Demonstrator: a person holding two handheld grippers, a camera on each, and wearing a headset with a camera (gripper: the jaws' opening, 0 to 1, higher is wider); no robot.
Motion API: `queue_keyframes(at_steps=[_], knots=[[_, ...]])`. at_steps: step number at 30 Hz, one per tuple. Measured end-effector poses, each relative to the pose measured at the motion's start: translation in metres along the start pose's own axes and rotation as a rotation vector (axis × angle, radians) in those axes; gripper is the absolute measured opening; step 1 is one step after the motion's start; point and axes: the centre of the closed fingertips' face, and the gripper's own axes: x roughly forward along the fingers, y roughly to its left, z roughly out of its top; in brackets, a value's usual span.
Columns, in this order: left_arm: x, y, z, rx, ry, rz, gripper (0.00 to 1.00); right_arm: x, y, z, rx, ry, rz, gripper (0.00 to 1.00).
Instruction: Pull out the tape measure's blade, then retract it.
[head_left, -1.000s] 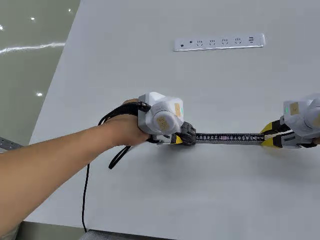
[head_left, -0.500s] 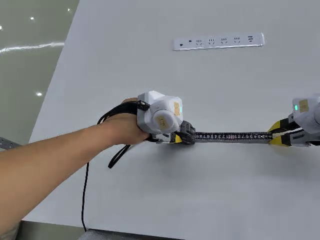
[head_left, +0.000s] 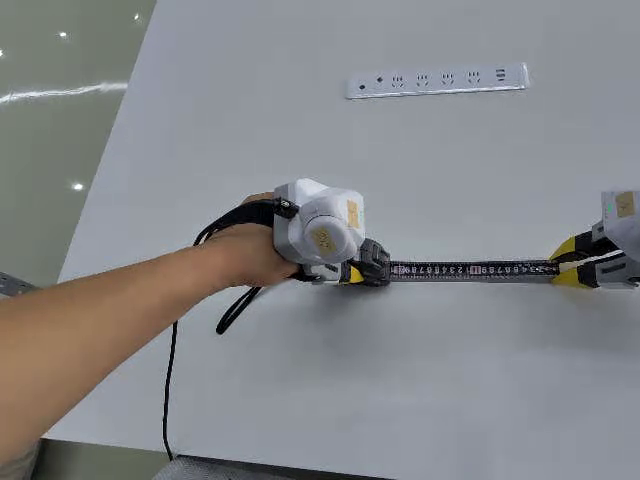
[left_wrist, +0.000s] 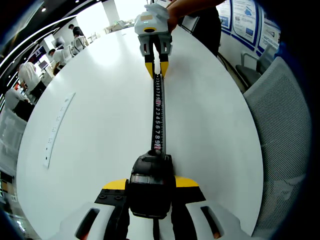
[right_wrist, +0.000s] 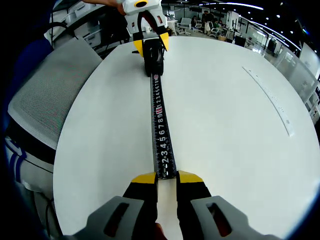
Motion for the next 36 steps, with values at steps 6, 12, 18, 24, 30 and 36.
queue_keyframes(at_steps=[6, 12, 18, 24, 30, 36], knots=[[0.0002, 0.0001, -0.0001, -0.001, 0.000, -0.002, 0.28, -0.0023, -0.0017, -0.0042, -0.004, 0.008, 0.006, 0.08], [0.0002, 0.0001, 0.0003, -0.003, 0.000, -0.002, 0.28, -0.0057, -0.0044, -0.0101, 0.002, 0.012, 0.006, 0.08], [0.0005, 0.0003, 0.0003, 0.000, 0.001, -0.003, 0.28, -0.0055, -0.0038, -0.0093, 0.005, 0.015, 0.010, 0.08], [0.0013, 0.0013, 0.0008, -0.007, -0.005, -0.003, 0.29, -0.0051, -0.0033, -0.0093, -0.001, 0.015, 0.001, 0.09], [0.0012, 0.0017, 0.0010, -0.013, -0.006, 0.012, 0.30, -0.0048, -0.0014, -0.0080, -0.074, 0.043, -0.021, 0.11], [0.0008, 0.0017, 0.0013, -0.021, -0.014, 0.024, 0.31, -0.0048, -0.0017, -0.0074, -0.084, 0.059, -0.020, 0.12]])
